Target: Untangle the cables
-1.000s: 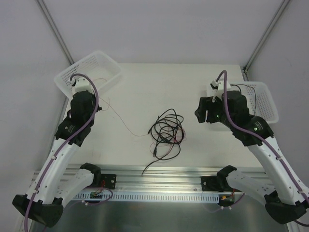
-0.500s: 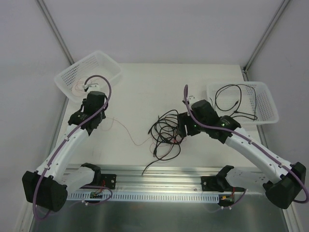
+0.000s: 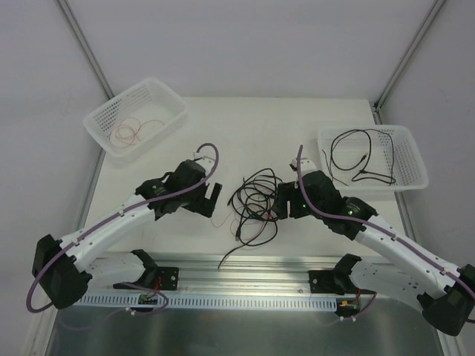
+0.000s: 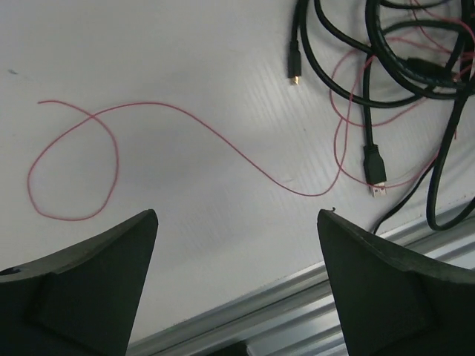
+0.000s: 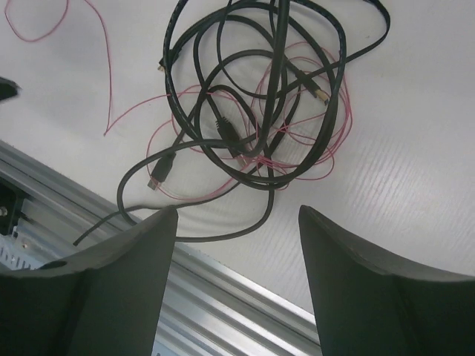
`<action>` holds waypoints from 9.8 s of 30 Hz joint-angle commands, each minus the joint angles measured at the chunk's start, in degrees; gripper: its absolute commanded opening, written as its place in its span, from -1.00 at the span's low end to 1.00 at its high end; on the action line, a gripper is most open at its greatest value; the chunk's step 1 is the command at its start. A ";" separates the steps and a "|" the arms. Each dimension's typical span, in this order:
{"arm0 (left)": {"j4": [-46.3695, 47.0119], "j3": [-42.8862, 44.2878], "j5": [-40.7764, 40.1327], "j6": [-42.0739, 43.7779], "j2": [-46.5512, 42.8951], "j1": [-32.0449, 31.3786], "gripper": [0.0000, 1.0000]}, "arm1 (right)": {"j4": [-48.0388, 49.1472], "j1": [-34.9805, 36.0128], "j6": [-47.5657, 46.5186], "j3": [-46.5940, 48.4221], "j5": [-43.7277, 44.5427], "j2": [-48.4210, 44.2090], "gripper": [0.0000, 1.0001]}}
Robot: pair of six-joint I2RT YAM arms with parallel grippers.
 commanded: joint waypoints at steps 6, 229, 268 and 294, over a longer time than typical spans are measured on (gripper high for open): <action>7.01 3.14 0.50 0.03 12.78 -10.35 0.65 | 3.09 0.37 4.26 -5.17 4.28 -8.69 0.42; 25.56 -6.87 2.87 -31.26 11.20 -8.95 0.51 | 2.47 -5.26 -3.29 -4.02 -6.34 8.01 0.08; 19.06 -7.74 1.47 -33.28 22.20 1.95 -1.00 | -17.98 -2.97 -22.36 34.88 -2.32 5.55 -0.98; 17.04 -6.61 7.44 -26.52 0.78 4.33 0.95 | -3.95 -3.06 -17.46 34.39 -4.07 -1.93 -0.99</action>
